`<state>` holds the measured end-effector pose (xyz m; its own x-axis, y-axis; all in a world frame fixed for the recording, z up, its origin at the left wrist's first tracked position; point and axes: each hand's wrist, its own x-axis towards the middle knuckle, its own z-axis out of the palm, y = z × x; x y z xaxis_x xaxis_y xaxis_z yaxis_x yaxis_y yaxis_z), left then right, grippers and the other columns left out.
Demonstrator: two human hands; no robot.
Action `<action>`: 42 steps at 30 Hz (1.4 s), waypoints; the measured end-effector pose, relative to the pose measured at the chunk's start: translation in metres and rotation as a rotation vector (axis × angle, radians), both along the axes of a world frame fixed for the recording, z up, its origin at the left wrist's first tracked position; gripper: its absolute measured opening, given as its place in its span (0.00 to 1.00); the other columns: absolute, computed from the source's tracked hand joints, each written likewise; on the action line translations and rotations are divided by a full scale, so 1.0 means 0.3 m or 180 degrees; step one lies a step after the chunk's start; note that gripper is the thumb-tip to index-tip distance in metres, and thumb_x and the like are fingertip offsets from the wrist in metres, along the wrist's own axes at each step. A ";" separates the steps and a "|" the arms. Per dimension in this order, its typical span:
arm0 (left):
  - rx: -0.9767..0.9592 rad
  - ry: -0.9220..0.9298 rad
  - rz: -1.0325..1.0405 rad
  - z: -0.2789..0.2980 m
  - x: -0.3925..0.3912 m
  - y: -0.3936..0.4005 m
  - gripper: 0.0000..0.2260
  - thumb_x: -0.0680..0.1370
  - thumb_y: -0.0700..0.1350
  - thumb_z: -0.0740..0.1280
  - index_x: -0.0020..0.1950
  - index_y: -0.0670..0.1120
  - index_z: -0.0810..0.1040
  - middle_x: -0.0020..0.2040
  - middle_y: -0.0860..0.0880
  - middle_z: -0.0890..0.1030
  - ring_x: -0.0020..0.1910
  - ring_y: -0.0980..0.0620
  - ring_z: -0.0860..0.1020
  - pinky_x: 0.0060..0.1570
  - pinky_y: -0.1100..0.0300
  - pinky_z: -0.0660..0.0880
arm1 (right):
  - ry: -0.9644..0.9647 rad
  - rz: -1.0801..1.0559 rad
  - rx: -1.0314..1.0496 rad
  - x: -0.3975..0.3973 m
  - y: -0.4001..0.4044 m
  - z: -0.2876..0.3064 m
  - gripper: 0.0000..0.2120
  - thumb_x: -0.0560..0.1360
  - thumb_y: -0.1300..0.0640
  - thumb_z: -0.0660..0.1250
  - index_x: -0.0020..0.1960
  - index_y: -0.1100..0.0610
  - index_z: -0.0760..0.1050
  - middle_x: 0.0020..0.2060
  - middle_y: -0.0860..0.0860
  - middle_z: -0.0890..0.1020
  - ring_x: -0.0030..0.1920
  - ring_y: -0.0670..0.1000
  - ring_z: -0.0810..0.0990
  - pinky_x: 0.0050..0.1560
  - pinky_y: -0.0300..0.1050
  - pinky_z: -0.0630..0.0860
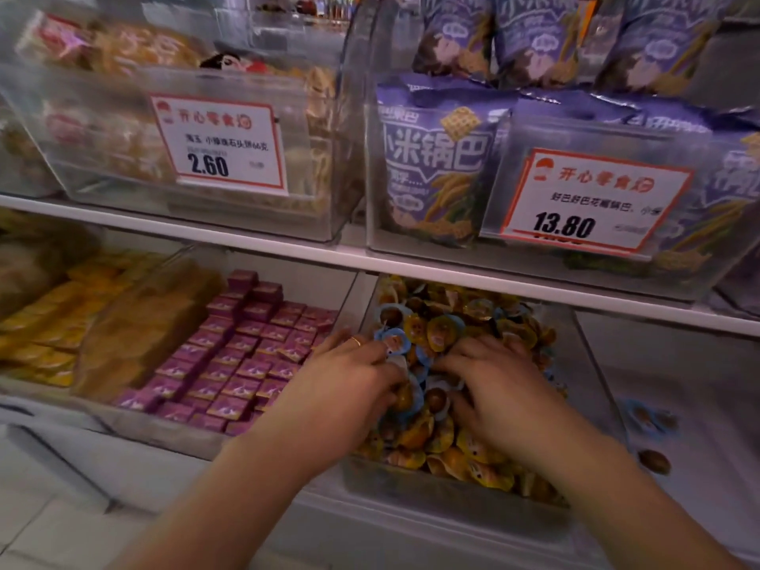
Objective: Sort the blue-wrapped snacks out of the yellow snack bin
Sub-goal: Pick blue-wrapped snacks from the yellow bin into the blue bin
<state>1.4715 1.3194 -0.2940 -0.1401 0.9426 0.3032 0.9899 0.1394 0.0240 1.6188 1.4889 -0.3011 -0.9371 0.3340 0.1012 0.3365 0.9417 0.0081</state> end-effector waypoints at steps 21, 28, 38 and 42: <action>-0.0307 0.0739 0.0505 -0.039 0.036 0.086 0.18 0.77 0.53 0.66 0.66 0.54 0.75 0.65 0.45 0.78 0.61 0.41 0.76 0.73 0.33 0.50 | 0.0552 -0.0130 -0.0281 0.000 -0.041 -0.046 0.18 0.71 0.46 0.72 0.55 0.45 0.67 0.53 0.45 0.71 0.57 0.50 0.70 0.49 0.46 0.62; -0.0399 0.0833 0.0332 -0.039 0.041 0.091 0.14 0.79 0.53 0.63 0.63 0.57 0.79 0.64 0.41 0.77 0.61 0.39 0.76 0.71 0.31 0.46 | 0.1819 -0.0702 -0.1685 0.013 0.003 -0.025 0.08 0.77 0.52 0.69 0.56 0.45 0.74 0.50 0.44 0.81 0.52 0.46 0.78 0.51 0.43 0.76; 0.0963 -0.0724 0.0301 -0.019 0.060 0.101 0.13 0.71 0.62 0.72 0.46 0.54 0.80 0.46 0.58 0.78 0.46 0.52 0.80 0.59 0.45 0.72 | 0.3063 -0.0988 -0.2195 0.069 -0.026 0.041 0.04 0.78 0.53 0.69 0.49 0.43 0.78 0.43 0.43 0.84 0.47 0.38 0.81 0.47 0.29 0.73; 0.1851 -0.1737 0.0248 0.030 0.120 0.127 0.15 0.71 0.66 0.68 0.45 0.56 0.79 0.44 0.63 0.74 0.46 0.59 0.75 0.48 0.48 0.75 | 0.3425 -0.1781 -0.4717 0.083 -0.095 0.093 0.05 0.79 0.54 0.67 0.50 0.54 0.81 0.41 0.54 0.86 0.38 0.53 0.84 0.33 0.47 0.79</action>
<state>1.5075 1.3574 -0.2849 -0.4692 0.6360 0.6127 0.8056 0.0240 0.5920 1.6438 1.4604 -0.2733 -0.4528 0.8826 -0.1269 -0.1260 -0.2042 -0.9708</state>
